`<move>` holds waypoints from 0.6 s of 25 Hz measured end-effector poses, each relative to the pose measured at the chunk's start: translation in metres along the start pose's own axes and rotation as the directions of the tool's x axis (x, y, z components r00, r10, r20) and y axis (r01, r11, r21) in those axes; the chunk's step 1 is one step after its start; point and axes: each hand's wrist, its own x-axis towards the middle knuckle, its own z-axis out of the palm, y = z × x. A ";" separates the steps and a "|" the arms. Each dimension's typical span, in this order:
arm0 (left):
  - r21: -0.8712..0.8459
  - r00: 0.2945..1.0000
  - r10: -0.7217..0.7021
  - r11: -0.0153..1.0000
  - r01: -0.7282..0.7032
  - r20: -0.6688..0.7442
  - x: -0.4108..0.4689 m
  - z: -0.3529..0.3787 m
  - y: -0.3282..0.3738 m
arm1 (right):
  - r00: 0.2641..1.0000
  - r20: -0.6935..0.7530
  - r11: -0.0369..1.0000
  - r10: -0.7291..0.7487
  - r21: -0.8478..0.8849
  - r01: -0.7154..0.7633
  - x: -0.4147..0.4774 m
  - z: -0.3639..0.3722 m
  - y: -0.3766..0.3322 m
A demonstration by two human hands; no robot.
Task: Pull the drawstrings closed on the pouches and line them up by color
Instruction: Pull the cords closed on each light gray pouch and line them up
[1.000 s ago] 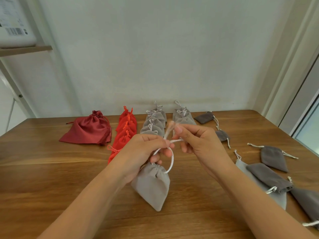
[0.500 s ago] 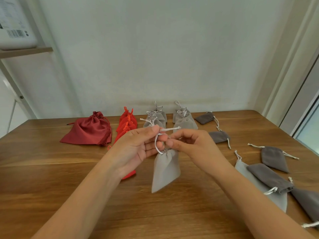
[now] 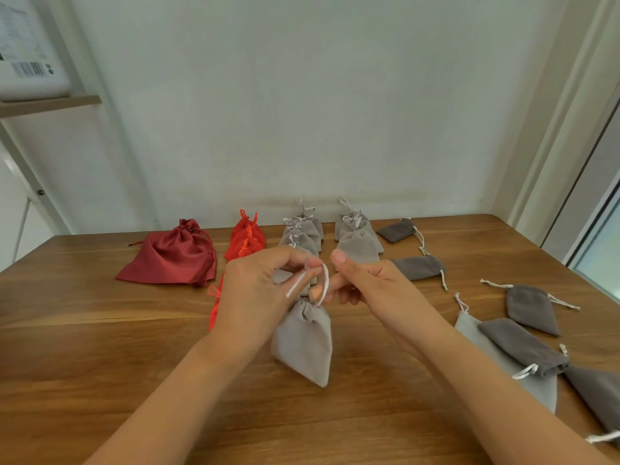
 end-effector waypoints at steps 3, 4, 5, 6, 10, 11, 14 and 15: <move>-0.001 0.993 0.116 0.993 -0.116 0.010 -0.002 0.002 -0.007 | 0.997 -0.038 0.997 0.061 0.042 -0.060 0.003 0.000 0.006; -0.003 0.991 0.132 0.991 -0.132 0.007 -0.002 0.002 -0.009 | 0.995 -0.044 0.992 0.086 0.094 -0.081 0.003 0.000 0.007; -0.007 0.989 0.146 0.989 -0.146 0.004 -0.002 0.003 -0.011 | 0.992 -0.045 0.981 0.114 0.160 -0.106 0.003 0.000 0.008; -0.011 0.986 0.167 0.986 -0.167 0.010 -0.002 0.004 -0.012 | 0.989 -0.039 0.964 0.146 0.231 -0.133 0.003 0.001 0.008; 0.025 0.960 0.267 0.963 -0.270 0.085 0.000 0.006 -0.018 | 0.966 -0.028 0.864 0.258 0.454 -0.218 0.006 0.000 0.012; -0.018 0.973 0.206 0.979 -0.205 0.107 0.001 0.007 -0.016 | 0.962 -0.037 0.837 0.270 0.503 -0.215 0.008 -0.001 0.012; -0.345 0.978 -0.065 0.930 0.131 0.197 0.000 0.010 -0.003 | 0.944 -0.057 0.727 0.326 0.653 -0.211 0.011 -0.005 0.011; -0.449 0.969 -0.118 0.869 0.206 0.217 0.000 0.011 0.000 | 0.933 -0.066 0.694 0.353 0.688 -0.214 0.012 -0.006 0.009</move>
